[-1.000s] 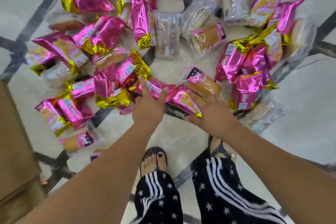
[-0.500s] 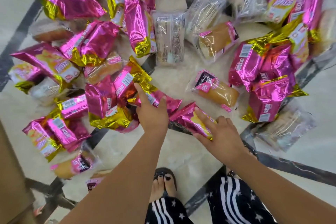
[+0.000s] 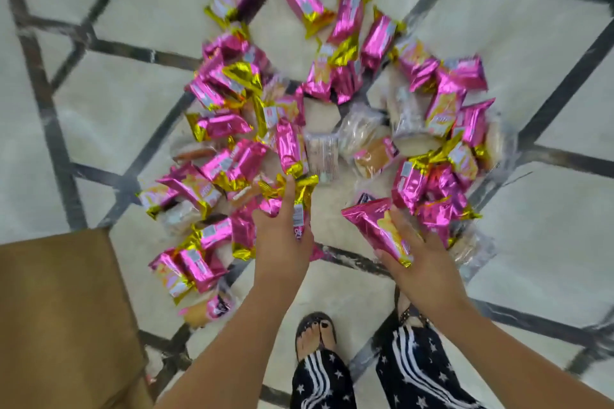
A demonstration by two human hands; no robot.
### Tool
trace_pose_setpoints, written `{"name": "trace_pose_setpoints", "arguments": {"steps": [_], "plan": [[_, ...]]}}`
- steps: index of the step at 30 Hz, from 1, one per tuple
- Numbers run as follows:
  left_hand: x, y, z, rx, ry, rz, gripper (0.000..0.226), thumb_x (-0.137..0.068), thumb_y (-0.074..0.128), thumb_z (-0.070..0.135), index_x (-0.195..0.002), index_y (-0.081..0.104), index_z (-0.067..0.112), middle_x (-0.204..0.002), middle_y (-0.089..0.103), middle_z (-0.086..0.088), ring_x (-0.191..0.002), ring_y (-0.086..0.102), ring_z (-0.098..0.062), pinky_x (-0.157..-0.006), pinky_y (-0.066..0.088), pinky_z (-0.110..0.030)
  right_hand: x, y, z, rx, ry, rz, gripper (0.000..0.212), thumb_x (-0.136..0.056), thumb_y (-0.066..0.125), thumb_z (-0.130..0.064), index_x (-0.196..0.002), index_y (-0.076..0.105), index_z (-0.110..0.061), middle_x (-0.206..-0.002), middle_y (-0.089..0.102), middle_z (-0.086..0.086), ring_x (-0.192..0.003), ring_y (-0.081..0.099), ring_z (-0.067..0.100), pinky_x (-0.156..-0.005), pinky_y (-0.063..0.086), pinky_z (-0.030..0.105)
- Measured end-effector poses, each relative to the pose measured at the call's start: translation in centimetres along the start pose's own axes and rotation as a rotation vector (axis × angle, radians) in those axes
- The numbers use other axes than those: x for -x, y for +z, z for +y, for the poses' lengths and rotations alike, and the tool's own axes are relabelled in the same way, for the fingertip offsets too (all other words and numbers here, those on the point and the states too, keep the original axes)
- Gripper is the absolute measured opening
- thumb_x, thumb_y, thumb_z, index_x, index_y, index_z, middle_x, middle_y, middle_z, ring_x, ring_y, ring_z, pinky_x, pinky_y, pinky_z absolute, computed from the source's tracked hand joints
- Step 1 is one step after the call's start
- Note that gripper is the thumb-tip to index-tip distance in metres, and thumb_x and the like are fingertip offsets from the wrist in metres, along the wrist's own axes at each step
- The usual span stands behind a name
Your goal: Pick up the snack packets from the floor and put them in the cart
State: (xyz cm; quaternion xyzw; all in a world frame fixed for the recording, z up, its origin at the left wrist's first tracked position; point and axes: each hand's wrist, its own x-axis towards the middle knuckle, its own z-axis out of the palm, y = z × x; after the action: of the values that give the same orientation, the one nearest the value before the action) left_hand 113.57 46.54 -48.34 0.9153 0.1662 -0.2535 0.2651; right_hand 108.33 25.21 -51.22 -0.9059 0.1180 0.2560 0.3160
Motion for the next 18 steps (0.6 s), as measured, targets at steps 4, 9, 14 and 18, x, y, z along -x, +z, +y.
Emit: {"name": "trace_pose_setpoints", "arguments": {"steps": [4,9,14,18], "plan": [[2.4,-7.5,5.7,0.032,0.066,0.052,0.087,-0.096,0.06,0.027,-0.147,-0.005,0.054,-0.128,0.035,-0.025,-0.058,0.043,-0.015,-0.062,0.036,-0.027,1.5,-8.0,-6.3,-0.05,-0.049,0.137,0.072,-0.08,0.047,-0.067,-0.143,0.013,-0.057,-0.095,0.046,0.007,-0.081,0.053,0.025,-0.066,0.039,0.03],[7.6,-16.4,12.8,0.005,0.184,0.133,0.094,-0.092,0.06,0.034,-0.141,-0.014,0.065,-0.099,0.041,-0.013,-0.073,0.044,-0.027,-0.068,0.041,-0.033,4.6,-18.8,-13.7,-0.086,-0.084,0.266,0.074,-0.082,0.053,-0.062,-0.144,0.013,-0.053,-0.102,0.049,0.011,-0.08,0.053,0.029,-0.065,0.036,0.029],[13.3,-23.8,16.8,-0.073,0.305,0.185,0.089,-0.092,0.06,0.048,-0.146,-0.009,0.061,-0.073,0.043,-0.007,-0.076,0.047,-0.027,-0.064,0.032,-0.034,10.5,-28.2,-18.4,-0.087,-0.155,0.302,0.074,-0.086,0.06,-0.056,-0.143,0.012,-0.056,-0.106,0.05,0.009,-0.094,0.053,0.027,-0.07,0.031,0.027],[18.7,-27.7,17.8,-0.046,0.301,0.153,0.094,-0.088,0.063,0.056,-0.139,-0.015,0.068,-0.094,0.052,-0.014,-0.091,0.054,-0.034,-0.078,0.046,-0.039,16.4,-32.9,-19.8,-0.101,-0.13,0.287,0.072,-0.086,0.061,-0.056,-0.14,0.014,-0.06,-0.125,0.051,0.011,-0.112,0.049,0.027,-0.08,0.035,0.027]]}}
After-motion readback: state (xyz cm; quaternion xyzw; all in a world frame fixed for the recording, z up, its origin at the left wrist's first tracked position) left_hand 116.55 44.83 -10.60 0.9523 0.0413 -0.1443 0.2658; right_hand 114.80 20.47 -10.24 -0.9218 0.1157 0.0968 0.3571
